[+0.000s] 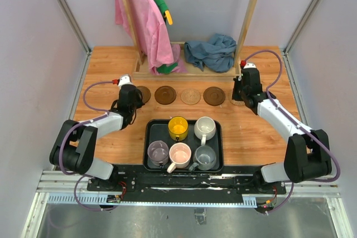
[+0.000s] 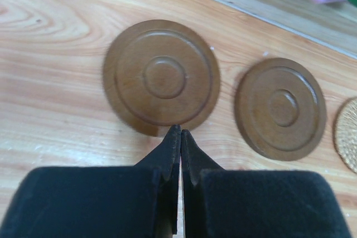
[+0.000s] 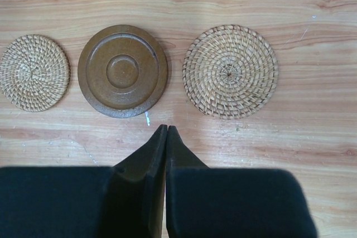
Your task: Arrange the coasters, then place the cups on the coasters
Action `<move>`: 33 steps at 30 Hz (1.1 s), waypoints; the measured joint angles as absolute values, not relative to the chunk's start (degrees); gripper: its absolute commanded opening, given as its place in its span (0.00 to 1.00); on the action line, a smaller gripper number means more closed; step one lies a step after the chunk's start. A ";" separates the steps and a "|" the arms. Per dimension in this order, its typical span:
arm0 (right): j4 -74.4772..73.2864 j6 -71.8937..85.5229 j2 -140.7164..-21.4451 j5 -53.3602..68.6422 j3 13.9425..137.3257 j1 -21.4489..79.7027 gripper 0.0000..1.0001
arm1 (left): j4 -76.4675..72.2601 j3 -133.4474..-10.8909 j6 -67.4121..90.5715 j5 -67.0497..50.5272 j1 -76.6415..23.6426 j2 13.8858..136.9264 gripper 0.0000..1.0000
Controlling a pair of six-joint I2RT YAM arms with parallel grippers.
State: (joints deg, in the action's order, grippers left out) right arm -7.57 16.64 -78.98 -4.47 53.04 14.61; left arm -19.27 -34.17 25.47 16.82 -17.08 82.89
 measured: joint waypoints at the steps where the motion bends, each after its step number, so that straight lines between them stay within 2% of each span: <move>1: -7.55 16.64 -79.29 -4.49 53.04 14.61 0.01 | -18.74 -34.17 26.09 17.19 -16.64 82.96 0.01; 12: -7.40 16.60 -81.47 -4.45 53.06 14.61 0.01 | -14.35 -34.20 30.76 19.73 -15.11 85.73 0.01; 33: -7.11 16.43 -83.09 -4.08 53.08 14.61 0.01 | -12.56 -36.75 33.69 16.16 -12.82 91.20 0.01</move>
State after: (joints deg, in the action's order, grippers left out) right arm -7.11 16.43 -83.09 -4.08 53.08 14.61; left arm -12.56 -36.75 33.69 16.16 -12.82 91.20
